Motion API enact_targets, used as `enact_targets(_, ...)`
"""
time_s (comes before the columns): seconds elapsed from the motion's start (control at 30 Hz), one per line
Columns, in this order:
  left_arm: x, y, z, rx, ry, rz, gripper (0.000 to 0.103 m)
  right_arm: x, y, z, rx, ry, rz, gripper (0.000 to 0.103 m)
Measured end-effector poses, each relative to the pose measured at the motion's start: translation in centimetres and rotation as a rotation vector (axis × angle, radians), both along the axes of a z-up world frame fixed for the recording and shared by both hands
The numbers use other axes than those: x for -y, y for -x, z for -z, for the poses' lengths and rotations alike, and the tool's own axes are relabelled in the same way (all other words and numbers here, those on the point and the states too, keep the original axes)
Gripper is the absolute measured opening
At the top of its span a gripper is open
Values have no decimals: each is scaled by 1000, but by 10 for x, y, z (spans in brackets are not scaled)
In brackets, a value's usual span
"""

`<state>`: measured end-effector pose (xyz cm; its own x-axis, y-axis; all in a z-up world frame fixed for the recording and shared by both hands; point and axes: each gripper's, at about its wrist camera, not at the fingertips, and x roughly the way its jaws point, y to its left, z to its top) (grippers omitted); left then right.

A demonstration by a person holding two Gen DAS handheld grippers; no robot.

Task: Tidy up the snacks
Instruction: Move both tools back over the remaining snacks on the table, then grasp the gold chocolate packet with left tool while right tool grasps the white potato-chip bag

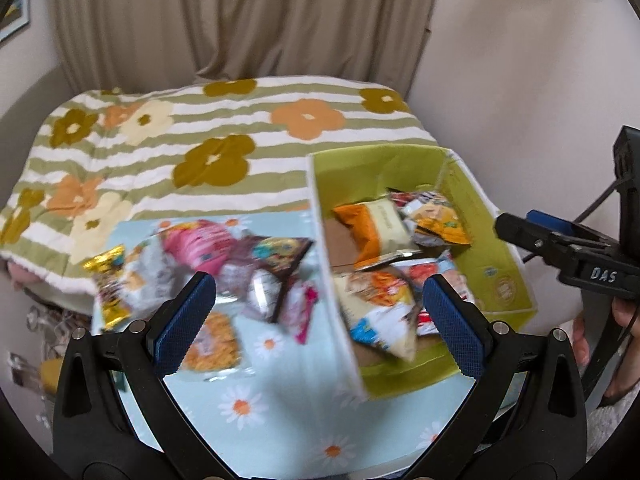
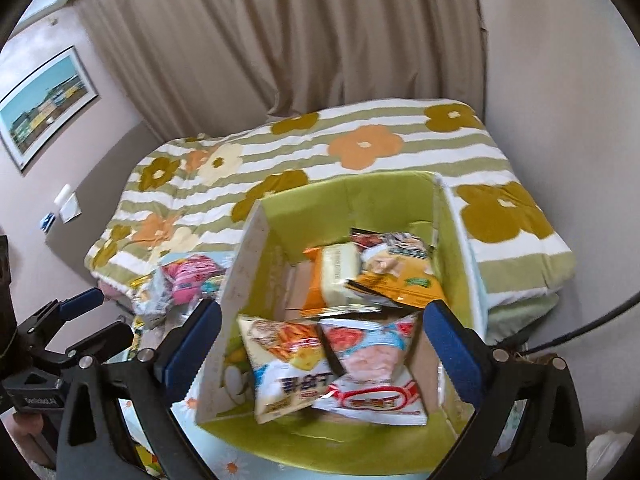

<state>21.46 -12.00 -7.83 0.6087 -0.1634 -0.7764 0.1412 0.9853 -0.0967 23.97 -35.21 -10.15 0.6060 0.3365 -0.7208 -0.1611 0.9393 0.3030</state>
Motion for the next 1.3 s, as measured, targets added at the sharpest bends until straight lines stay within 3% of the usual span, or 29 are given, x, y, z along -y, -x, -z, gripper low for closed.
enact_targets(0.23, -74, 23, -15, 39, 13, -153, 103, -50, 6, -18, 57, -26, -94, 101)
enact_targets(0.47, -161, 25, -9, 34, 26, -224, 103, -133, 3, -23, 91, -54, -173, 101)
enact_targets(0.83, -280, 0, 29, -52, 63, -178, 102, -251, -19, 17, -38, -147, -144, 101)
enact_targets(1.07, -316, -32, 73, -144, 94, -89, 102, -289, -31, 52, -139, -182, -77, 101)
enact_targets(1.3, -319, -69, 122, -227, 137, -33, 100, -308, -47, 83, -210, -190, -33, 101)
